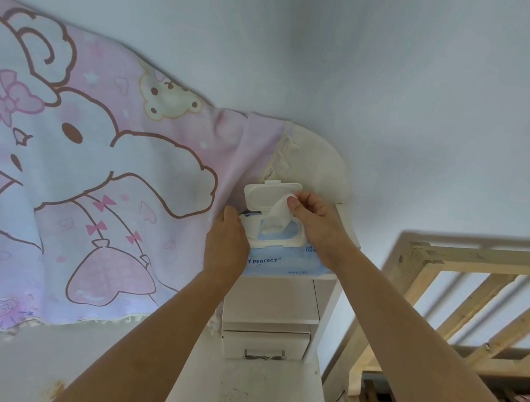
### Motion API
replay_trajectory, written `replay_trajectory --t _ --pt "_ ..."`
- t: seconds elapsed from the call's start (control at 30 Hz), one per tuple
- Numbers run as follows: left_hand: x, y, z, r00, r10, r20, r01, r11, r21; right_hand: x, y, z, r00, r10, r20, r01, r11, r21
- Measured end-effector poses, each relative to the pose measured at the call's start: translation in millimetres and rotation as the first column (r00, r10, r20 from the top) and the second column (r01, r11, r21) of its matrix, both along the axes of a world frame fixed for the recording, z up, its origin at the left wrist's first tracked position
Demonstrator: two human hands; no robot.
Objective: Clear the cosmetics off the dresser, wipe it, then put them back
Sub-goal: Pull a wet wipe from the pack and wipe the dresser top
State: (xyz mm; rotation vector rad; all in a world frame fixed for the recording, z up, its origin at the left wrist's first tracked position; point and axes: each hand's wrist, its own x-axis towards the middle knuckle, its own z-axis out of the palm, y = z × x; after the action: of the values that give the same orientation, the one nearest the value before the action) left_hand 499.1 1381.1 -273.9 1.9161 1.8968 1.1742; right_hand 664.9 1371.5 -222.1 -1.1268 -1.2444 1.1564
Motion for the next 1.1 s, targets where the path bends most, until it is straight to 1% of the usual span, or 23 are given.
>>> replay_trajectory --t 0.17,0.27,0.43,0.5,0.57,0.63,0.7,0.8,0.83,0.87,0.9,0.93,0.97,1.03,1.07,1.1 --pt "7 7 5 1.000 0.000 -0.019 -0.001 0.999 -0.049 -2 -6 24 0.998 -0.044 -0.040 0.047 0.996 0.072" --pt "9 11 4 1.000 0.009 -0.023 -0.010 0.998 -0.060 -3 -12 26 0.996 -0.068 -0.063 0.076 0.989 0.125" --pt "10 12 1 1.000 0.011 -0.027 -0.012 0.997 -0.071 -4 -18 38 0.980 -0.199 0.006 0.188 0.936 0.299" --pt "10 12 0 1.000 0.007 -0.025 -0.009 0.997 -0.076 -4 -18 44 0.976 -0.219 0.005 0.204 0.915 0.348" --pt "11 11 1 1.000 -0.006 -0.016 0.005 0.998 -0.062 -3 -17 51 0.969 -0.236 -0.074 0.246 0.898 0.366" --pt "11 12 2 1.000 -0.013 -0.015 0.012 0.999 -0.041 0 -16 62 0.945 -0.284 -0.164 0.326 0.865 0.381" --pt "10 12 1 1.000 -0.003 -0.019 0.002 0.999 -0.040 4 -16 76 0.923 -0.320 -0.213 0.380 0.839 0.390" --pt "9 11 0 1.000 0.000 -0.005 0.000 0.999 -0.039 11 -21 95 0.892 -0.277 -0.357 0.415 0.816 0.403" --pt "9 11 0 1.000 0.000 0.004 0.000 0.999 -0.033 14 -23 100 0.890 -0.274 -0.365 0.422 0.798 0.429" --pt "8 11 0 1.000 0.002 0.012 -0.002 1.000 -0.029 15 -24 101 0.897 -0.296 -0.328 0.425 0.779 0.460" --pt "8 12 -1 1.000 0.008 0.015 -0.007 1.000 -0.027 17 -24 98 0.909 -0.334 -0.250 0.416 0.768 0.487" --pt "7 12 -2 1.000 0.015 0.017 -0.014 0.999 -0.029 18 -25 90 0.919 -0.369 -0.138 0.387 0.777 0.497" --pt "6 12 -4 1.000 0.020 0.020 -0.019 0.999 -0.027 18 -25 77 0.920 -0.391 0.002 0.343 0.811 0.473" --pt "3 14 -8 0.999 0.003 0.044 -0.002 1.000 -0.018 21 -28 41 0.888 -0.362 0.285 0.263 0.906 0.332" --pt "1 14 -8 0.997 -0.029 0.068 0.031 0.999 -0.018 23 -31 23 0.871 -0.331 0.364 0.252 0.935 0.249" --pt "-3 12 -6 0.993 -0.073 0.094 0.075 0.997 -0.014 25 -36 10 0.871 -0.312 0.378 0.260 0.948 0.184"
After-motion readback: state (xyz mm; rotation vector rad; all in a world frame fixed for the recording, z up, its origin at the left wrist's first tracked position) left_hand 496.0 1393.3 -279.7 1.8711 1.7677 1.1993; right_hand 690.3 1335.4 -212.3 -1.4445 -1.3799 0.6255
